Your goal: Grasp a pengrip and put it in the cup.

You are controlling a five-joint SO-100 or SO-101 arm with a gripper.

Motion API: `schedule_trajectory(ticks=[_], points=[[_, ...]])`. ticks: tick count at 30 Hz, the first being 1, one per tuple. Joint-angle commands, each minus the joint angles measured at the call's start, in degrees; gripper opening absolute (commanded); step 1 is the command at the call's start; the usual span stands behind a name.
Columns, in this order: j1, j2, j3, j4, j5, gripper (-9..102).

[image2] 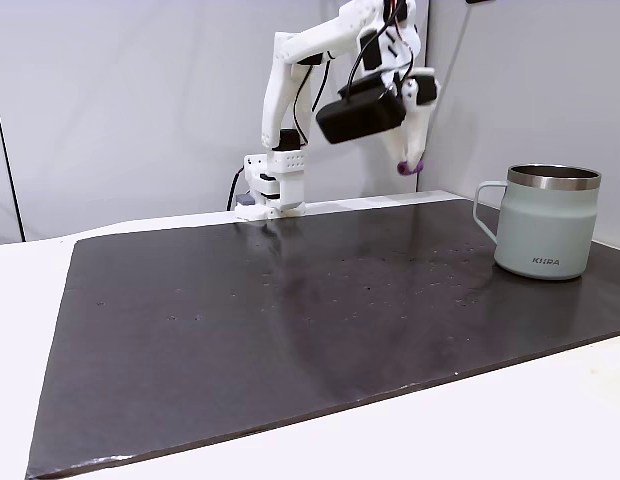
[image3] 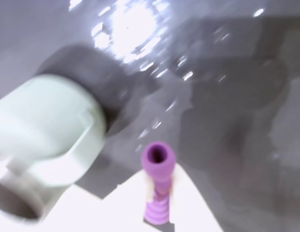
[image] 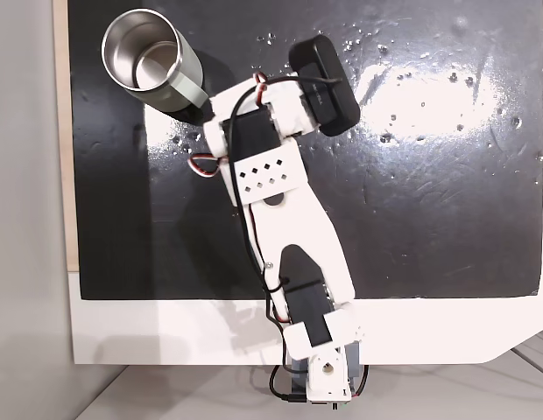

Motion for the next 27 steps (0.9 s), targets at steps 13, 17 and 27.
schedule_trajectory(ticks=[13, 17, 27], points=[[-7.65, -14.06, -37.53, -4.04, 3.6, 0], [-7.03, -21.36, -46.85, -7.91, 3.78, 0], [-8.53, -33.93, -58.62, -20.21, 2.2, 0]])
